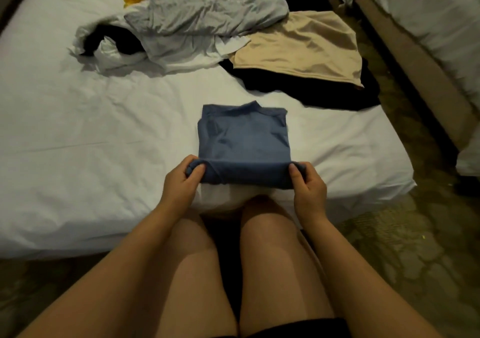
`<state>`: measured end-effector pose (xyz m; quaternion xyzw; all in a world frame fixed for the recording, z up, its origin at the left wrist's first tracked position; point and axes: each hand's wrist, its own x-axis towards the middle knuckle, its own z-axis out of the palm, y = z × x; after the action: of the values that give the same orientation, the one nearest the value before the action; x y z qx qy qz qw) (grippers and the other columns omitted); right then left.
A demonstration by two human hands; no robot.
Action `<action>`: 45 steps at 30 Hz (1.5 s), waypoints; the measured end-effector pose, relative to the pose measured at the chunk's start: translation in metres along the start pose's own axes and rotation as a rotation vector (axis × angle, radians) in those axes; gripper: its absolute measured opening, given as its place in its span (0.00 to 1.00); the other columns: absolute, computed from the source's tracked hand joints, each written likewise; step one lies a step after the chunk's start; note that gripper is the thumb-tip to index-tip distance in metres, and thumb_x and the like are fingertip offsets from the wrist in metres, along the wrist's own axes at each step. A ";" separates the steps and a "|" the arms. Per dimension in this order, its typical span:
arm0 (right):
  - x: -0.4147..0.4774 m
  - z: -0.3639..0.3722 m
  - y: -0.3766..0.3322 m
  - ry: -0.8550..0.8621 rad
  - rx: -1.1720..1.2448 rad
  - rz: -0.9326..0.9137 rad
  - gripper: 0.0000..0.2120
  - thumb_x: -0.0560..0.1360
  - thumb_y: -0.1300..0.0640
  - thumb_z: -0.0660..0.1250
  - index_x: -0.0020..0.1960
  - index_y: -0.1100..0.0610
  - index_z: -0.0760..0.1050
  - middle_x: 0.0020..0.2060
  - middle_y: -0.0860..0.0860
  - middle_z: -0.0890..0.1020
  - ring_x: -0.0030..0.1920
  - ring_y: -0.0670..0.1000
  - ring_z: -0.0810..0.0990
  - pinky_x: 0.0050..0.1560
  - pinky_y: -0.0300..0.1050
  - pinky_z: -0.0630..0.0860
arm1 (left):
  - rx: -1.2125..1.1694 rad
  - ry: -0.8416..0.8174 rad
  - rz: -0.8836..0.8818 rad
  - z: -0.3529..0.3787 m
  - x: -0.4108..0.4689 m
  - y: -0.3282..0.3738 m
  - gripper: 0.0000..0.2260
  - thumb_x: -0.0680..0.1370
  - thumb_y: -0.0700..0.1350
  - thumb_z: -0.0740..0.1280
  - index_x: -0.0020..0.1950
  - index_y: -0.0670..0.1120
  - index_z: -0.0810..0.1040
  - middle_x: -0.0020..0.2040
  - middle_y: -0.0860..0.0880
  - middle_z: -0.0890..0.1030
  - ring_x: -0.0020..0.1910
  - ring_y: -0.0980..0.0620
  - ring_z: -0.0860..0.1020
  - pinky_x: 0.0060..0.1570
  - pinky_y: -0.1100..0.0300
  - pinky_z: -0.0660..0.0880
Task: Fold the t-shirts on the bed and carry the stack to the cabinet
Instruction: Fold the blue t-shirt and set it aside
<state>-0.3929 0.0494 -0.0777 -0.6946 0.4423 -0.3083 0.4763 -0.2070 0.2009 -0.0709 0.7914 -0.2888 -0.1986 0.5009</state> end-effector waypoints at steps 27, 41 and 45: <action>0.144 0.054 0.014 0.014 -0.569 0.149 0.15 0.80 0.45 0.55 0.57 0.53 0.74 0.51 0.56 0.81 0.50 0.59 0.77 0.43 0.45 0.67 | 0.496 0.066 -0.173 0.048 0.151 -0.013 0.18 0.80 0.56 0.54 0.54 0.44 0.74 0.50 0.40 0.80 0.46 0.41 0.75 0.41 0.56 0.67; 0.077 0.053 0.021 0.098 -0.345 0.216 0.14 0.78 0.48 0.60 0.57 0.57 0.71 0.51 0.53 0.78 0.51 0.55 0.76 0.55 0.57 0.74 | 0.351 0.300 -0.190 0.057 0.055 -0.023 0.14 0.81 0.50 0.56 0.41 0.42 0.70 0.38 0.44 0.76 0.37 0.44 0.74 0.34 0.55 0.68; 0.099 0.043 0.021 0.099 -0.438 0.203 0.14 0.80 0.50 0.56 0.53 0.60 0.73 0.49 0.59 0.80 0.47 0.59 0.77 0.48 0.52 0.73 | 0.477 0.275 -0.210 0.044 0.069 -0.030 0.16 0.82 0.50 0.53 0.45 0.40 0.72 0.39 0.38 0.79 0.37 0.38 0.75 0.34 0.55 0.66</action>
<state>-0.3219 -0.0272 -0.1121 -0.7174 0.5890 -0.1892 0.3205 -0.1736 0.1353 -0.1180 0.9318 -0.1736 -0.0668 0.3117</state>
